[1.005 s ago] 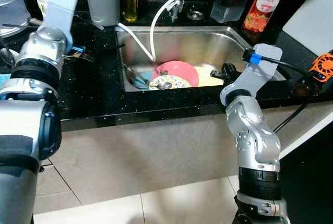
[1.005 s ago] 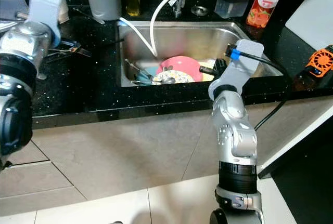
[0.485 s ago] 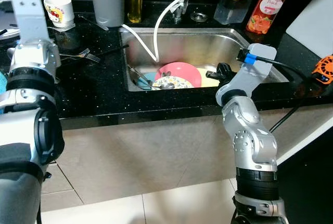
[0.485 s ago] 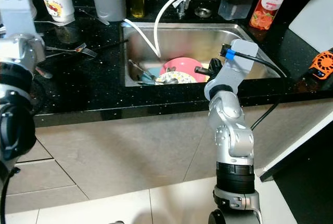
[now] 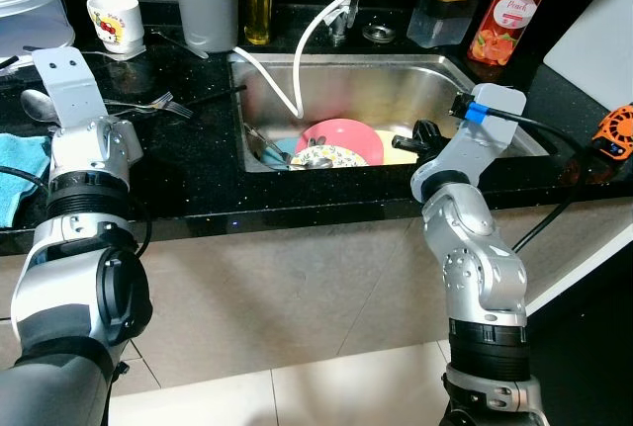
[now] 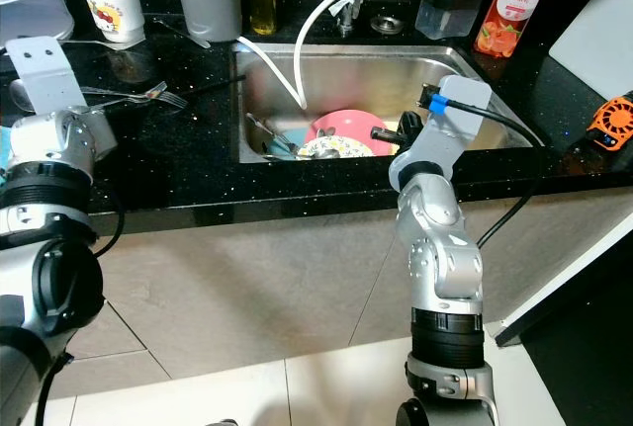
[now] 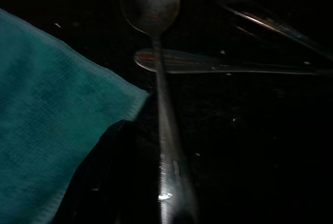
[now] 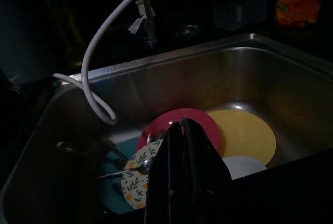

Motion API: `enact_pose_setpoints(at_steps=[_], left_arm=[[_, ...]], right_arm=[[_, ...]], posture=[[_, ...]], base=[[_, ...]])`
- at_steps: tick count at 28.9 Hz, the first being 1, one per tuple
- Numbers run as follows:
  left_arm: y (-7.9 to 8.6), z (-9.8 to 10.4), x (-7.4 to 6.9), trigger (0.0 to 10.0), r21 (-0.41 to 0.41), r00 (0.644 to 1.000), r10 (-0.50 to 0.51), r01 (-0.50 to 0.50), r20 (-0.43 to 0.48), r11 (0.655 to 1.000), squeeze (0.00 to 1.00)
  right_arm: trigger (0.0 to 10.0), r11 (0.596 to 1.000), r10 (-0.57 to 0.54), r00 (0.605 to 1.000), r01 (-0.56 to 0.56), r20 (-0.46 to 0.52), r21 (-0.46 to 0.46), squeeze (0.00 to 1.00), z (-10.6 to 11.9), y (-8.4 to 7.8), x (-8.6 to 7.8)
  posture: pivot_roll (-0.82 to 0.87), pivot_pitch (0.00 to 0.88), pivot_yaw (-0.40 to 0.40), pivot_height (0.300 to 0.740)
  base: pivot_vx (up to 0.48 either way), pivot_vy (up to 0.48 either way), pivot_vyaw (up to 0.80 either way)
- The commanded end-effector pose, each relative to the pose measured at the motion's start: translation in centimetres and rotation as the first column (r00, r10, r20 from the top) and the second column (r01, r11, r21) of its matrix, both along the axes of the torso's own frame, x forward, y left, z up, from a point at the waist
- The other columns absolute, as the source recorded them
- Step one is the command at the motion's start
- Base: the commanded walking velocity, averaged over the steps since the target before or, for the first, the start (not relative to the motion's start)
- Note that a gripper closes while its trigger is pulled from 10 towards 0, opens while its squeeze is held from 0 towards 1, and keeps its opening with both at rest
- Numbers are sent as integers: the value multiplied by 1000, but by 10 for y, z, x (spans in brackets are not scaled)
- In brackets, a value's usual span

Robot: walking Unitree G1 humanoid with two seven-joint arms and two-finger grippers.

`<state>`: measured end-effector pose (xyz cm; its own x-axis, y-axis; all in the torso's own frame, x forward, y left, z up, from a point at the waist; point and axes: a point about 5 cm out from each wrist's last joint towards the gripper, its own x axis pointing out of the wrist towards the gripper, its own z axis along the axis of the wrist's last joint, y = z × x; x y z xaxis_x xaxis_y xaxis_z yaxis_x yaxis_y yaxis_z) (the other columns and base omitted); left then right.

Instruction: Kitchen organization

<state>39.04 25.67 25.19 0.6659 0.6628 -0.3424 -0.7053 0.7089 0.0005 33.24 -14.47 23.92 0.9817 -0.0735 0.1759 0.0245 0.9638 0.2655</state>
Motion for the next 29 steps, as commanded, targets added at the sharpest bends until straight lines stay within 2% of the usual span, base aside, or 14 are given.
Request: enact_pose_setpoints(at_steps=[1,6,7,8,13,20,23,25,27,28,29], left_arm=[[-6,-10,2,10000,-40,1000,-19,18,-15,999,0],[-7,-11,-1,9686,-56,1000,2,-1,17,998,0],[-6,-11,-1,2471,-71,1000,9,-8,17,997,0],[-4,-14,-3,275,-107,1000,27,-26,14,994,0],[-1,-18,-5,0,-147,998,61,-59,9,987,0],[-4,-17,-5,0,-175,998,58,-51,34,983,0],[-4,-15,-5,0,-162,997,61,-53,43,985,0],[-4,-8,-4,0,-110,997,42,-34,72,993,0],[-7,-6,-3,0,-110,997,37,-29,75,994,0],[-8,-4,-3,2745,-96,996,26,-18,80,995,0],[-9,-2,-3,2745,-87,996,18,-11,83,996,0]], right_arm=[[10000,1000,-19,1000,19,5,9,0,0,-5,-1],[10000,1000,-21,1000,21,8,8,0,1,-6,-1],[10000,1000,-20,1000,20,7,8,0,1,-6,-1],[10000,1000,-19,1000,19,6,8,0,0,-6,-1],[10000,1000,-17,1000,17,7,8,0,1,-5,-1],[10000,1000,-17,1000,17,7,6,0,1,-6,-1],[10000,1000,-18,1000,17,6,6,0,1,-6,-1],[10000,1000,-17,1000,17,4,6,0,1,-6,-1],[10000,1000,-18,1000,18,3,6,0,1,-7,-1],[10000,1000,-18,1000,18,3,5,0,1,-7,-1],[10000,1000,-18,1000,18,3,5,0,1,-7,-1]], posture=[[286,76,-48,740],[283,77,-49,740],[285,78,-51,740],[286,78,-52,740],[287,78,-54,740],[283,78,-56,740],[282,79,-57,740],[280,80,-59,740],[279,81,-60,740],[279,82,-62,740],[279,82,-62,740]], base=[[0,0,0],[0,0,0],[0,0,0],[0,0,0],[0,0,0],[0,0,0],[0,0,0],[0,0,0],[0,0,0],[0,0,0],[0,0,0]])
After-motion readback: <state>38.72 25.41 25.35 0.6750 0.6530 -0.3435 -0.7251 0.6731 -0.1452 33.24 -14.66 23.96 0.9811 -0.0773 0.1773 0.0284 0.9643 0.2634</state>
